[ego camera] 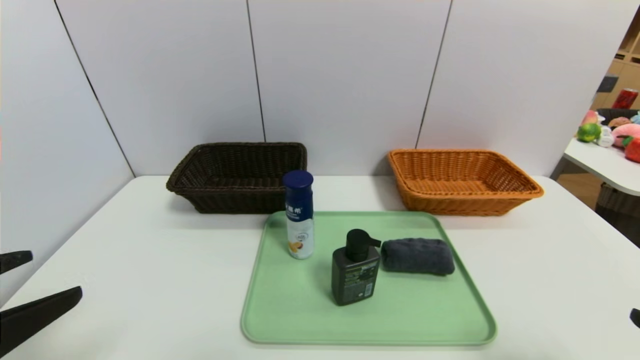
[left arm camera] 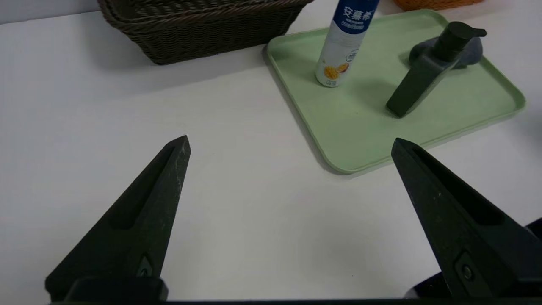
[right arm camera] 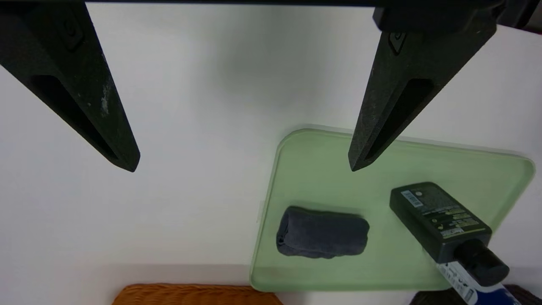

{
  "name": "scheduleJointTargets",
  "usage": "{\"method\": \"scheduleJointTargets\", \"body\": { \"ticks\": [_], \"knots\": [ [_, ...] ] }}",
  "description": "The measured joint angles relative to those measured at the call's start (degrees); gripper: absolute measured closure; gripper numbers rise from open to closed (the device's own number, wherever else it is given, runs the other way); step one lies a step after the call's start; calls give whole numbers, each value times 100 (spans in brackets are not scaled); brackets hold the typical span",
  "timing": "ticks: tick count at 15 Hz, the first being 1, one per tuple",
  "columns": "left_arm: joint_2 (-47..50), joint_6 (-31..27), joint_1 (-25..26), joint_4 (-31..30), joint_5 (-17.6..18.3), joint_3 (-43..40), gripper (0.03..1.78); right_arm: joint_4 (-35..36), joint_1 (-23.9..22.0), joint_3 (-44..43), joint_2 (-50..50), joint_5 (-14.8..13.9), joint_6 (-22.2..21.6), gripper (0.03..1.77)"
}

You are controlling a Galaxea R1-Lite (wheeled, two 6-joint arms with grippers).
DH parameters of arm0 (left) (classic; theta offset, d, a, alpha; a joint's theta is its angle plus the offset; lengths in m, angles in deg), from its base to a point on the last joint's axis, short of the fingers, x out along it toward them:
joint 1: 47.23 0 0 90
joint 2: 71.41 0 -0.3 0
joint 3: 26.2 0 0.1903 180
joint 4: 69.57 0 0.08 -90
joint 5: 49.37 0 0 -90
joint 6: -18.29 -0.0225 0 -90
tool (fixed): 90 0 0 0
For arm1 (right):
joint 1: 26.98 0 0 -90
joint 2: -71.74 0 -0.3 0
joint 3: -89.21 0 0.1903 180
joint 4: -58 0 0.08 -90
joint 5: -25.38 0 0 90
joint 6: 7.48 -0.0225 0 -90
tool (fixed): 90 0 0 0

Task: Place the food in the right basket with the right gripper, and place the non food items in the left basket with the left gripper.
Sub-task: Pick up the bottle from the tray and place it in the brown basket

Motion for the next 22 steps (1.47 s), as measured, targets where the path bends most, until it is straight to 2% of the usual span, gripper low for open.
{"method": "scheduleJointTargets", "body": {
  "ticks": [2, 5, 9, 14, 18, 20, 22],
  "knots": [
    [-267, -44, -20, -185, 229, 52, 12, -26, 32, -39, 301, 221, 44, 10],
    [-667, -160, -87, -601, 550, 2, 12, -34, 121, 40, 546, 355, 268, 10],
    [-1165, -391, -458, -1158, 673, -188, 12, -17, 169, 38, 707, 433, 293, 10],
    [-1701, -468, -1412, -1871, 905, -436, 12, -12, 173, 66, 728, 466, 286, 10],
    [-2467, -990, -2305, -2901, 929, -734, 12, 7, 173, 115, 740, 549, 279, 10],
    [-2905, -1290, -2651, -3249, 940, -811, 12, 40, 173, 162, 745, 567, 279, 10],
    [-3383, -1660, -2867, -3511, 944, -835, 12, 46, 173, 226, 745, 705, 279, 10]
  ]
}}
